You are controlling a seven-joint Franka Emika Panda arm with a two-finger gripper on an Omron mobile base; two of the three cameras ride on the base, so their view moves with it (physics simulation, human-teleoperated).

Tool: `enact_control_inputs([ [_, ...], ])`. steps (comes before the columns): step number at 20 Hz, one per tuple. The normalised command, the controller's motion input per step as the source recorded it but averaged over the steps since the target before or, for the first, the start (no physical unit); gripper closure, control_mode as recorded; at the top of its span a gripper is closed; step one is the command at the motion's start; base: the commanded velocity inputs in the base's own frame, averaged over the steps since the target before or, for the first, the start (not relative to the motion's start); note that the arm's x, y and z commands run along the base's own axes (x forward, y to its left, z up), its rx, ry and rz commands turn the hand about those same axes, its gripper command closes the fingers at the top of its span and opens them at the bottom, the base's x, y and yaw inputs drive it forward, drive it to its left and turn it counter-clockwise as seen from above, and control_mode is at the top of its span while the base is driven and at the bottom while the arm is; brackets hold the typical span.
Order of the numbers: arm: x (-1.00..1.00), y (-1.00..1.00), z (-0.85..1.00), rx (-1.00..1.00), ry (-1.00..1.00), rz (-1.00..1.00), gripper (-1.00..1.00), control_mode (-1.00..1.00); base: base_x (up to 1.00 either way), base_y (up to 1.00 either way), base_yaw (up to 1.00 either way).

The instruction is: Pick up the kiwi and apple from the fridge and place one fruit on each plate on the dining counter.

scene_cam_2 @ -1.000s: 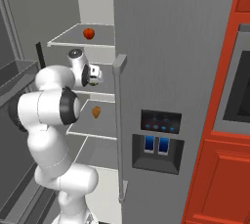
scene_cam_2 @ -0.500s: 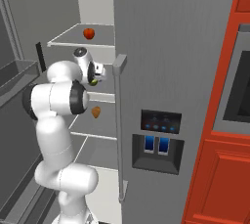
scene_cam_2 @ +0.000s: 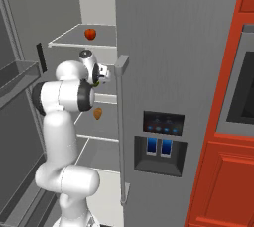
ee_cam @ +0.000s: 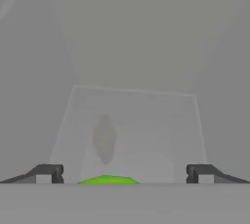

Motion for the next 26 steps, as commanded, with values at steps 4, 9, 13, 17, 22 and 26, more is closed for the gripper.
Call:
enact_control_inputs([
  [4,0.0,0.01,-0.22,0.0,0.09,0.0,-1.0,-1.0,0.0,0.0,0.0],
  [9,0.0,0.0,-0.37,0.0,0.02,0.0,-1.0,-1.0,0.0,0.0,0.0],
  [13,0.0,0.04,-0.36,0.0,0.0,0.0,-1.0,-1.0,0.0,0.0,0.0],
  [17,-0.18,0.03,-0.17,0.0,0.0,0.0,-1.0,-1.0,0.0,0.0,0.0],
  [22,-0.12,0.05,-0.07,0.0,0.0,0.0,-1.0,-1.0,0.0,0.0,0.0],
  [26,-0.09,0.15,-0.13,0.0,0.0,0.0,-1.0,-1.0,0.0,0.0,0.0],
])
